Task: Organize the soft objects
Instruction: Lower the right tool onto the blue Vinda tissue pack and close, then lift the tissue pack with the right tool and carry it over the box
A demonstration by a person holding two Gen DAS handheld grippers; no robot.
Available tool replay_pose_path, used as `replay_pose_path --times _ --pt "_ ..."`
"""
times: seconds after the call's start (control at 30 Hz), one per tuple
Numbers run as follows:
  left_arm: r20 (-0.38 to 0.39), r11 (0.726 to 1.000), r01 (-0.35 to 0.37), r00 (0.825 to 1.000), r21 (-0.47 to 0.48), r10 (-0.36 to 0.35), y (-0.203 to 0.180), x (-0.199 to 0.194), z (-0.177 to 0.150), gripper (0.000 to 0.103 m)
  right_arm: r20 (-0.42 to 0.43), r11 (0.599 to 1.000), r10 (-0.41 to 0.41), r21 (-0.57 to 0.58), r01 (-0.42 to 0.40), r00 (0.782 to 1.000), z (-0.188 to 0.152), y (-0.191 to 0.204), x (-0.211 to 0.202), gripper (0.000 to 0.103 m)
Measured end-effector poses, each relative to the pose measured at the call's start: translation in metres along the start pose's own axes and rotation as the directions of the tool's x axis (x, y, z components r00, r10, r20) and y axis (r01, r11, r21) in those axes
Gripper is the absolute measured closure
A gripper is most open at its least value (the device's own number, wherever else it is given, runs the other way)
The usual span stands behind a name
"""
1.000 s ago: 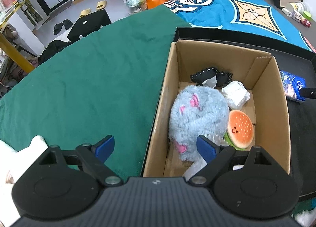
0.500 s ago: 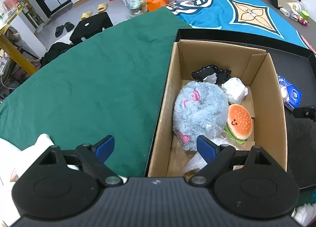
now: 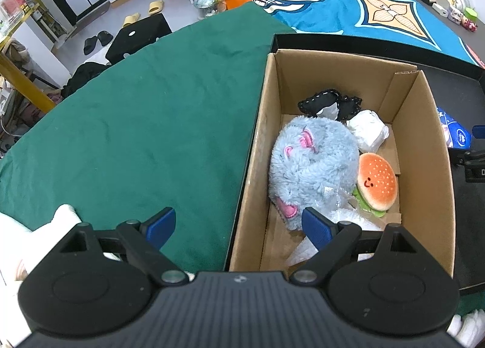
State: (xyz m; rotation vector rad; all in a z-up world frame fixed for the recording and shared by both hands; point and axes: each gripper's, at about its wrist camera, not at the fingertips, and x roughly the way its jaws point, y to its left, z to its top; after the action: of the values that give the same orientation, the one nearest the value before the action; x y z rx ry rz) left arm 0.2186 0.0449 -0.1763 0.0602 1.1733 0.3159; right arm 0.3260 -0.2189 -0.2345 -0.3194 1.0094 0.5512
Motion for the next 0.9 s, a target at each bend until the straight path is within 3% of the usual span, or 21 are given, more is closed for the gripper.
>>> replay_pose_path --times 0.1,0.27,0.63,0.9 --pt "-0.006 1.000 -0.001 1.000 -0.003 0.001 0.001 0.003 -0.001 0.014 0.017 1.000 0.002 -0.026 -0.001 1.000 -0.001 0.002 -0.002 0.024" --pt "-0.010 1.000 -0.004 1.000 -0.003 0.004 0.001 0.005 -0.001 0.014 -0.007 0.999 0.043 -0.027 -0.043 0.999 -0.001 0.003 -0.002 0.045" --pt "0.000 1.000 -0.017 1.000 0.004 0.017 0.000 -0.004 -0.004 0.014 -0.054 0.998 0.060 0.025 -0.059 0.997 -0.013 -0.002 -0.016 0.048" --pt "0.010 1.000 -0.013 1.000 0.006 0.013 0.001 -0.009 -0.010 0.014 -0.013 0.998 0.025 0.056 -0.024 1.000 -0.018 -0.008 -0.042 0.050"
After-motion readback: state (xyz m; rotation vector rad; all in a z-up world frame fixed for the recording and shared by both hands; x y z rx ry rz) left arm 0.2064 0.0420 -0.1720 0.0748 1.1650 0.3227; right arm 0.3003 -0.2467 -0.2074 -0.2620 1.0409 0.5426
